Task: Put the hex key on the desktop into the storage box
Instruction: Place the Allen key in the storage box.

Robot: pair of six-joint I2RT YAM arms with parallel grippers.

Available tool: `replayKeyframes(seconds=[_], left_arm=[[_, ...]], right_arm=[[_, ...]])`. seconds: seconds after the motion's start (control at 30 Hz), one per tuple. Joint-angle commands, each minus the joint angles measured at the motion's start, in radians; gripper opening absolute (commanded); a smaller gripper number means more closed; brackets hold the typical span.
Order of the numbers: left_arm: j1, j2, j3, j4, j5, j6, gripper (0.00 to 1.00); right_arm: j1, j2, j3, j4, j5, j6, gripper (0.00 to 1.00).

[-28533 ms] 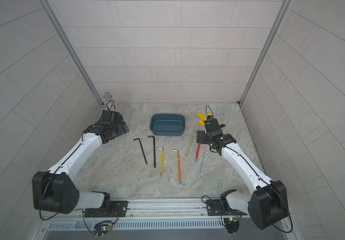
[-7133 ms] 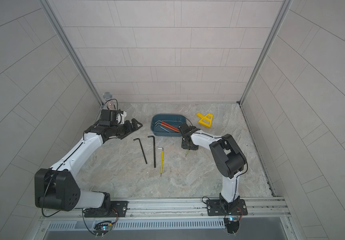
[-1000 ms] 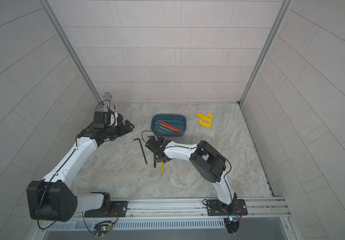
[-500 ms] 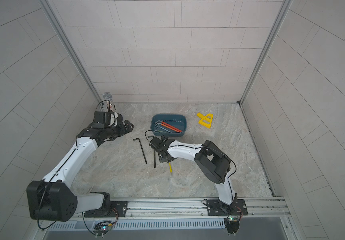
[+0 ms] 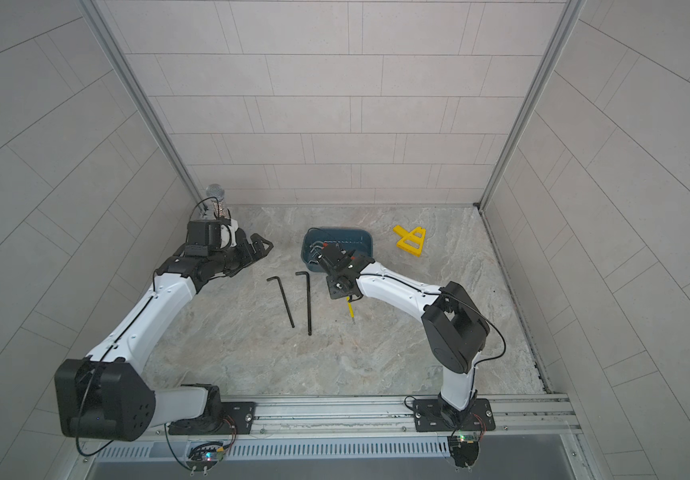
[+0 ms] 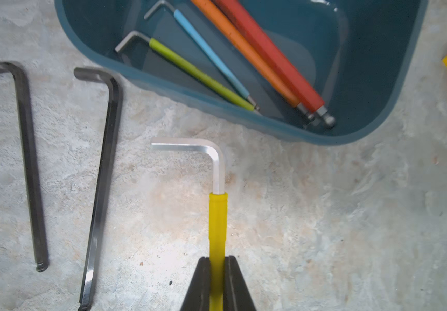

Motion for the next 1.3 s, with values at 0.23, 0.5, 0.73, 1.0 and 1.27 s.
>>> replayKeyframes(seconds=[0.23, 0.5, 0.73, 1.0, 1.27], left_arm=[[0.008, 0.136, 0.049, 0.250, 0.117, -0.220, 1.00], [0.010, 0.154, -0.005, 0.299, 0.121, -0.248, 1.00], [0.012, 0.167, -0.014, 0.297, 0.138, -0.243, 1.00], [0.018, 0.164, 0.008, 0.260, 0.142, -0.209, 1.00], [0.017, 0.128, 0.044, 0.165, 0.093, -0.120, 1.00]], right_arm=[[-0.113, 0.027, 0.224, -0.086, -0.075, -0.300, 0.00], [-0.190, 0.230, 0.517, -0.188, -0.092, -0.505, 0.00], [-0.230, 0.403, 0.727, -0.186, -0.121, -0.632, 0.00], [-0.260, 0.562, 0.880, -0.164, -0.208, -0.709, 0.00], [-0.259, 0.652, 0.921, -0.134, -0.300, -0.696, 0.02]])
